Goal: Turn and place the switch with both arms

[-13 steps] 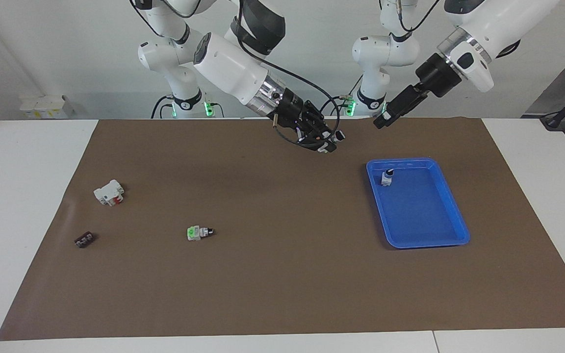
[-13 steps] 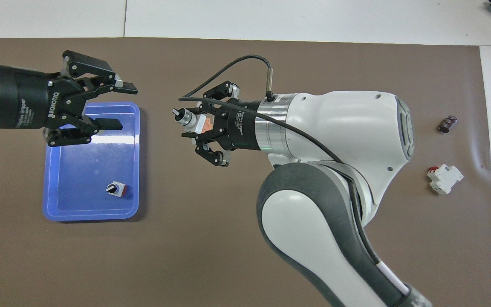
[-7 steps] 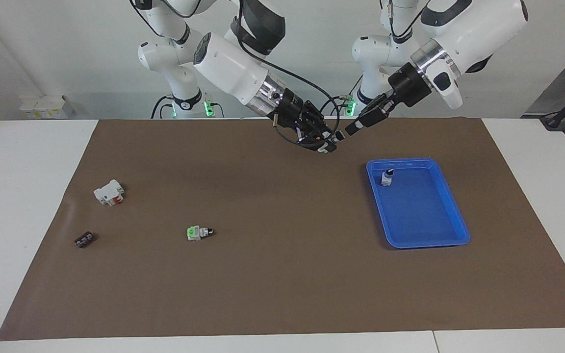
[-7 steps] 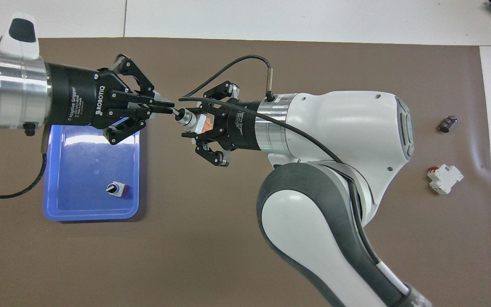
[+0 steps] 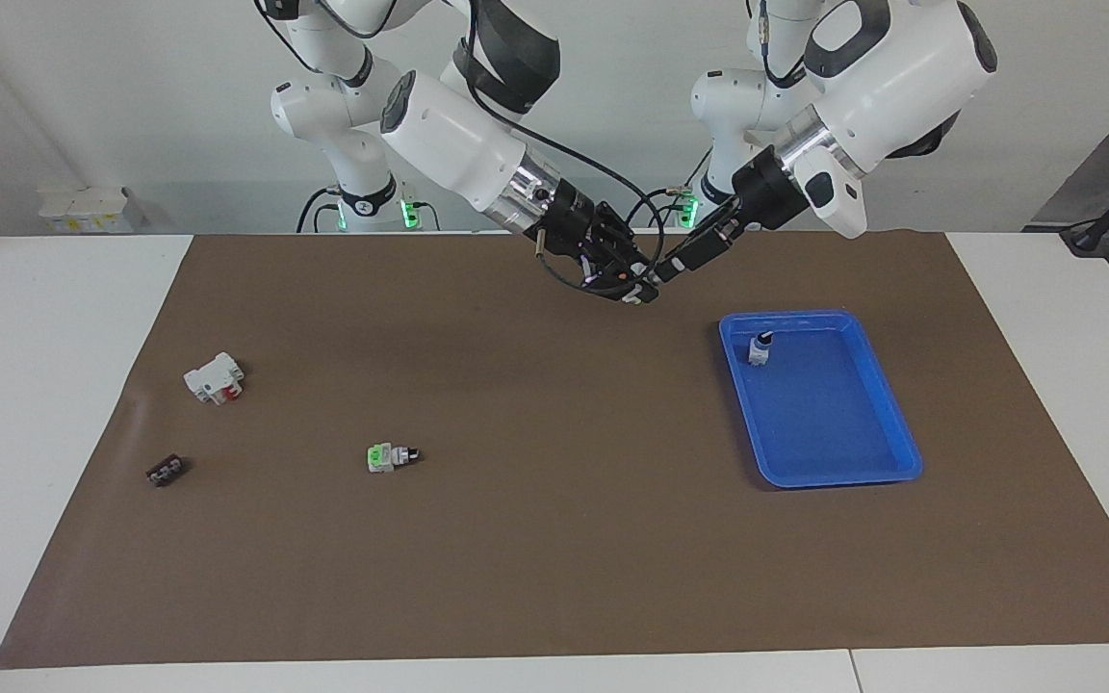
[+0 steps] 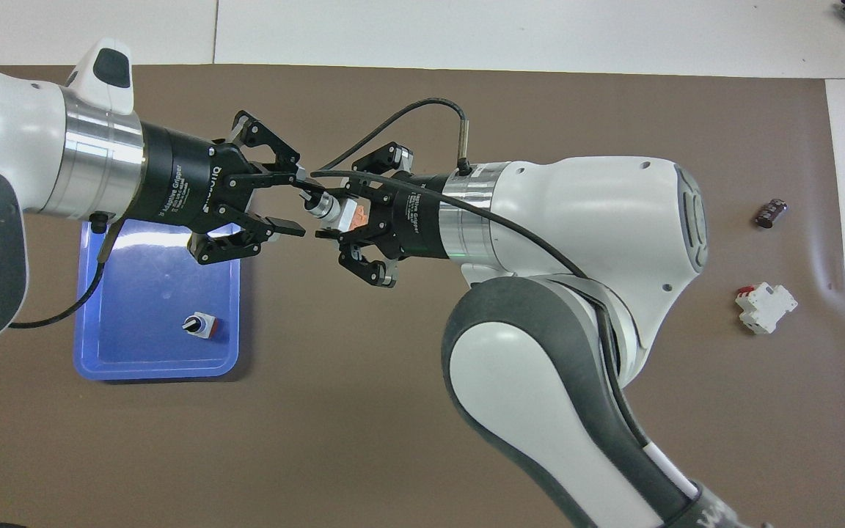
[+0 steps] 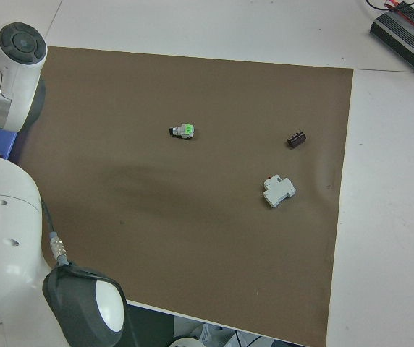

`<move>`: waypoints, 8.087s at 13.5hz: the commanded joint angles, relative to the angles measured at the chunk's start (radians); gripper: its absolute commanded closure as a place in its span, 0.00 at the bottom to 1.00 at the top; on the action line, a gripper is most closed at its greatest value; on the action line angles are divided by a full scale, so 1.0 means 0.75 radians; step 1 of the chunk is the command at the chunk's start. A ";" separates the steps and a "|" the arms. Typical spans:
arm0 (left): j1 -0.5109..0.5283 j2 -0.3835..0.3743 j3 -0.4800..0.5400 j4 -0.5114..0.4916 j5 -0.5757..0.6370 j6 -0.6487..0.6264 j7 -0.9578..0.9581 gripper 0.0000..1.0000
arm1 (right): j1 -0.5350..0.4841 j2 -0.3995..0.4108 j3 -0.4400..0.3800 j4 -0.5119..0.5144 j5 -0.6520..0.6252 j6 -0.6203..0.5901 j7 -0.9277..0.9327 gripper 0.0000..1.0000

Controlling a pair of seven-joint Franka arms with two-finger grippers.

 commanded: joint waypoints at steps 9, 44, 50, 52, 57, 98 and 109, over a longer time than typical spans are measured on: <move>-0.011 0.078 -0.027 0.151 0.059 -0.137 -0.013 0.68 | 0.001 -0.004 0.002 0.017 0.009 -0.006 0.027 1.00; -0.007 0.063 -0.018 0.176 0.115 -0.085 0.151 0.70 | -0.011 -0.013 0.002 0.017 0.007 -0.045 0.027 1.00; -0.001 0.051 -0.020 0.166 0.102 -0.119 0.273 1.00 | -0.013 -0.013 0.000 0.017 0.007 -0.043 0.027 1.00; 0.001 0.045 -0.018 0.158 0.104 -0.140 0.355 1.00 | -0.011 -0.013 0.002 0.017 0.007 -0.045 0.027 1.00; 0.009 0.008 -0.006 0.129 0.111 -0.142 0.603 1.00 | -0.013 -0.013 0.002 0.017 0.007 -0.045 0.027 1.00; 0.036 -0.067 -0.002 0.006 0.327 -0.087 2.841 1.00 | -0.015 -0.021 0.000 0.017 0.007 -0.045 0.042 1.00; 0.042 -0.070 0.000 -0.002 0.381 -0.085 2.847 1.00 | -0.015 -0.041 -0.004 -0.001 -0.054 -0.047 0.029 0.00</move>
